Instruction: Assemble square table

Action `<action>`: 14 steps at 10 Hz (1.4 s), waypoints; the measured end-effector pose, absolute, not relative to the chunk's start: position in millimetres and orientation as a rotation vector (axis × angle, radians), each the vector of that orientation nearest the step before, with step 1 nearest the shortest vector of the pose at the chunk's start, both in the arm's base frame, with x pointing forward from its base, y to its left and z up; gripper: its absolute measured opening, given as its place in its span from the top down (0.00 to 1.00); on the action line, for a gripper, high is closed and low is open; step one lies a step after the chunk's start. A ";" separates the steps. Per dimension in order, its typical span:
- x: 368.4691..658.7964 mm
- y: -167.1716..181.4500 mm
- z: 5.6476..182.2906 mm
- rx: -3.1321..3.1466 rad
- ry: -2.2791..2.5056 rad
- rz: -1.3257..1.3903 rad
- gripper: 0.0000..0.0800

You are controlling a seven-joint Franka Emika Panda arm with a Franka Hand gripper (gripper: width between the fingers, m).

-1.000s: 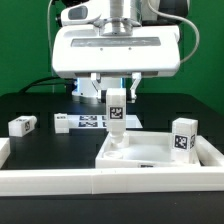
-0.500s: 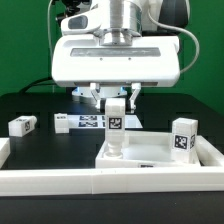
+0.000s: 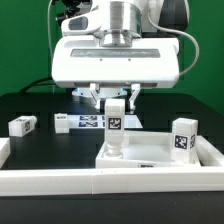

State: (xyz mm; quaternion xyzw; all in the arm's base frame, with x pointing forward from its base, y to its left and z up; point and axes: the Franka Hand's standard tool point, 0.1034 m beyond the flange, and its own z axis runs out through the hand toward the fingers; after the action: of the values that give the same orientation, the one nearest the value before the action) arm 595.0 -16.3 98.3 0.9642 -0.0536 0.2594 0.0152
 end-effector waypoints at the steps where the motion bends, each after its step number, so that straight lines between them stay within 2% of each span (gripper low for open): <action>1: 596.7 -18.3 98.2 2.981 -0.167 0.841 0.64; 6: 598.0 -17.7 96.7 2.985 -0.166 0.835 0.64; 14: 589.4 -16.5 81.5 2.936 -0.147 0.908 0.64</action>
Offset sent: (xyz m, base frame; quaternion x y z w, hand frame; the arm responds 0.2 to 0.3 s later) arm 0.0077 0.0002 0.0033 0.0026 -0.0029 0.0005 1.0000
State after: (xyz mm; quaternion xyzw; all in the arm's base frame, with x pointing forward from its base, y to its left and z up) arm 589.4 -16.5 81.5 0.9537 -0.0477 0.2951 0.0326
